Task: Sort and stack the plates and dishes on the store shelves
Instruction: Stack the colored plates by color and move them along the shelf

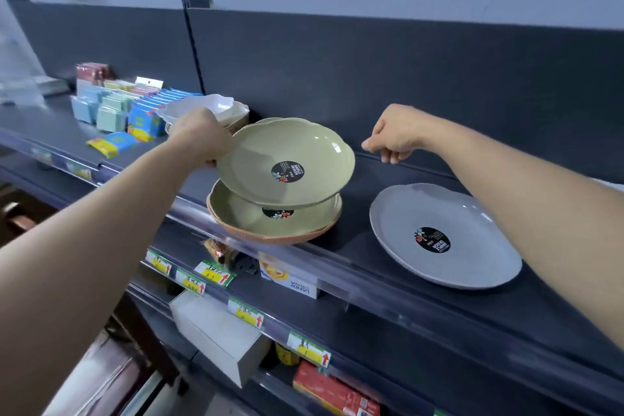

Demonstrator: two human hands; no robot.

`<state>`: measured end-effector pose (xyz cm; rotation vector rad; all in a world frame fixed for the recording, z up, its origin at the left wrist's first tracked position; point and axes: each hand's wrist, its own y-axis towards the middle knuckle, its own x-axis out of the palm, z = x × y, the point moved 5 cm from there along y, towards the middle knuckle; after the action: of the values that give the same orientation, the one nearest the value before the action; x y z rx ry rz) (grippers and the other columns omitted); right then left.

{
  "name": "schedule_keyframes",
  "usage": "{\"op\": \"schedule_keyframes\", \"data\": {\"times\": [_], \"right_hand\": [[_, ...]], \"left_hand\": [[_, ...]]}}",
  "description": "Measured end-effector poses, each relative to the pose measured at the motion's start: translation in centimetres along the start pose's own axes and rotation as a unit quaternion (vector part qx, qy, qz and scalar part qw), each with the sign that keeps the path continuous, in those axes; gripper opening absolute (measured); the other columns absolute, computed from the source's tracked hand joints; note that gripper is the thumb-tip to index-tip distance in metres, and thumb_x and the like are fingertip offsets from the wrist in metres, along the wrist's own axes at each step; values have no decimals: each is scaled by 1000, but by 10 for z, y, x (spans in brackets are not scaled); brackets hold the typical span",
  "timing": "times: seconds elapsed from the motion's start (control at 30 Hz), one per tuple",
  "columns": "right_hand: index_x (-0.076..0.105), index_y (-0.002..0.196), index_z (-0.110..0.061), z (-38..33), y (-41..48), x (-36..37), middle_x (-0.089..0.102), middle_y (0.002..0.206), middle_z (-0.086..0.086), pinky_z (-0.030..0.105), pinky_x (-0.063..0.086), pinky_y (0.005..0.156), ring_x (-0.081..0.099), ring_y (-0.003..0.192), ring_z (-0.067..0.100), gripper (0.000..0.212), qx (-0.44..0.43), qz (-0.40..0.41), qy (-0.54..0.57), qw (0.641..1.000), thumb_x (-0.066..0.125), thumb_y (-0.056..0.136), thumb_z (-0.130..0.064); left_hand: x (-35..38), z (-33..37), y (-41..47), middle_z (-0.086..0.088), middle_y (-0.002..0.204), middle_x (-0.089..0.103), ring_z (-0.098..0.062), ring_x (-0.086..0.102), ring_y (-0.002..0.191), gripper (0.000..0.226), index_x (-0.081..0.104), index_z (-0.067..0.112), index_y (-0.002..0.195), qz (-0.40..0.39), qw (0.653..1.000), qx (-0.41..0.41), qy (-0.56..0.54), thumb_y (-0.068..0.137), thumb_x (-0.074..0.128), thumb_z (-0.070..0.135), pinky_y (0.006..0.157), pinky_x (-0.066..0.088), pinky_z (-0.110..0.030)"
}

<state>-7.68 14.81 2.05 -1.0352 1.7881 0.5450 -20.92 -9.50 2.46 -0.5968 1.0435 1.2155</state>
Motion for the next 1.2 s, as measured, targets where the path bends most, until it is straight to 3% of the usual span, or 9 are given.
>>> {"op": "schedule_keyframes", "data": {"times": [0.2, 0.4, 0.53, 0.6, 0.73, 0.87, 1.07, 1.13, 1.2], "right_hand": [[62, 75, -6, -18, 8, 15, 67, 68, 10, 24, 48, 55, 55, 51, 19, 21, -30, -23, -21, 999, 60, 90, -20], [68, 96, 6, 1, 8, 18, 71, 77, 13, 28, 52, 66, 58, 62, 24, 30, 2, -39, -30, 999, 63, 90, -23], [67, 103, 6, 12, 5, 20, 68, 71, 10, 27, 50, 62, 57, 59, 23, 31, 21, -43, -26, 999, 63, 89, -22], [67, 103, 5, 15, 5, 20, 69, 71, 10, 27, 51, 64, 57, 59, 23, 31, 23, -39, -25, 999, 64, 89, -22], [67, 102, 5, 16, 3, 22, 70, 74, 11, 27, 53, 64, 58, 56, 21, 31, 20, -38, -23, 999, 64, 89, -23], [68, 102, 6, 12, 3, 22, 71, 78, 13, 29, 55, 70, 59, 60, 22, 31, 11, -38, -24, 999, 63, 90, -22], [68, 101, 5, 7, 3, 23, 70, 77, 13, 24, 50, 57, 57, 54, 20, 29, 7, -32, -23, 999, 63, 90, -21], [68, 100, 5, 5, 3, 24, 70, 75, 12, 24, 49, 56, 56, 53, 19, 29, 5, -30, -23, 999, 63, 90, -21], [68, 100, 5, 5, 4, 25, 70, 75, 12, 24, 49, 56, 56, 53, 20, 28, 5, -30, -22, 999, 63, 90, -21]], "left_hand": [[8, -16, -13, -8, 49, 40, -16, 38, 44, 28, 41, 5, 51, -30, 999, -12, 44, 76, 47, -8, 39, 29, -19], [22, -24, -10, -8, 55, 37, -19, 35, 48, 34, 39, 5, 49, -68, 994, -19, 87, 80, 49, -5, 46, 33, -23], [33, -28, -7, -8, 52, 45, -20, 44, 46, 34, 44, 4, 51, -84, 992, -23, 95, 84, 50, 0, 45, 40, -25], [34, -29, -5, -8, 54, 44, -22, 47, 52, 31, 44, 4, 53, -74, 992, -18, 96, 82, 54, -1, 55, 45, -28], [34, -31, -5, -8, 52, 47, -19, 44, 45, 29, 46, 3, 52, -77, 995, -24, 66, 78, 56, -4, 43, 33, -22], [36, -30, -5, -10, 51, 46, -21, 45, 43, 28, 46, 2, 54, -94, 995, -30, 33, 82, 49, -5, 38, 37, -20], [33, -25, -6, -11, 59, 47, -22, 47, 47, 30, 45, 1, 60, -111, 993, -38, -7, 90, 41, -2, 23, 34, -13], [32, -24, -5, -14, 64, 51, -24, 51, 52, 28, 48, -1, 64, -115, 992, -41, -25, 91, 40, -1, 30, 44, -20], [32, -24, -3, -20, 80, 57, -32, 59, 67, 20, 54, -6, 81, -120, 991, -43, -49, 93, 39, -1, 53, 54, -35]]}}
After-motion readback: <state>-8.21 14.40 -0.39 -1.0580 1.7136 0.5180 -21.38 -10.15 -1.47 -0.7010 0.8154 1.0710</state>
